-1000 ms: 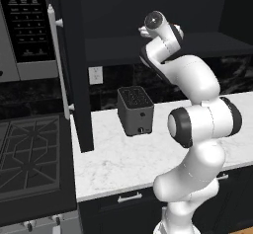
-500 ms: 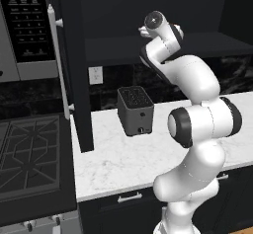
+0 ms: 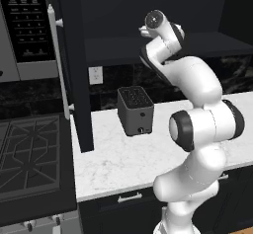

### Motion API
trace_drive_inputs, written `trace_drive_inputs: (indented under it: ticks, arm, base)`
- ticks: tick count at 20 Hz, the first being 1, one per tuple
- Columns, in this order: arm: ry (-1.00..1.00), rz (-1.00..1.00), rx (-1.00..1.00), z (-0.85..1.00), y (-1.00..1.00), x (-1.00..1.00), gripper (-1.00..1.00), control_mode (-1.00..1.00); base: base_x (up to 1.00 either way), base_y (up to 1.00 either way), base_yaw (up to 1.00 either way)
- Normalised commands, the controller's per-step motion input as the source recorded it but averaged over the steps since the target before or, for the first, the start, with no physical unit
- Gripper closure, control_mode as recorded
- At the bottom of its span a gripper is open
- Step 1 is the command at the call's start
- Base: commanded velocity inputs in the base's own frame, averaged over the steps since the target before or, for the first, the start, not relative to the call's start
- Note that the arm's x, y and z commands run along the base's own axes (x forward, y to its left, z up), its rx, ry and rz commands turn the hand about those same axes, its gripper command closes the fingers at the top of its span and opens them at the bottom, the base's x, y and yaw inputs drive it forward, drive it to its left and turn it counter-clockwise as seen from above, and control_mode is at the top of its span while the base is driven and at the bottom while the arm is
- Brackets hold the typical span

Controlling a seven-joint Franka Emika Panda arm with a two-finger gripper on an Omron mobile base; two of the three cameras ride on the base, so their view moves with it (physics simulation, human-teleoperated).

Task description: Gather all objects into one cabinet and sort the glasses and bowls to opposite sides.

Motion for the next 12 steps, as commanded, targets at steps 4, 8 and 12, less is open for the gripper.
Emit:
trace_drive_inputs:
  ticks: [4, 8, 12]
  arm:
    - [-0.13, 0.09, 0.00, 0.07, 0.00, -0.93, 1.00, -1.00]
    - [-0.13, 0.14, 0.00, 0.07, -0.02, -0.89, 1.00, -1.00]
    - [-0.04, 0.17, 0.01, 0.12, -0.16, -0.96, 1.00, -1.00]
  base:
    - [0.00, 0.00, 0.00]
    - [0.00, 0.00, 0.00]
    - [0.00, 0.00, 0.00]
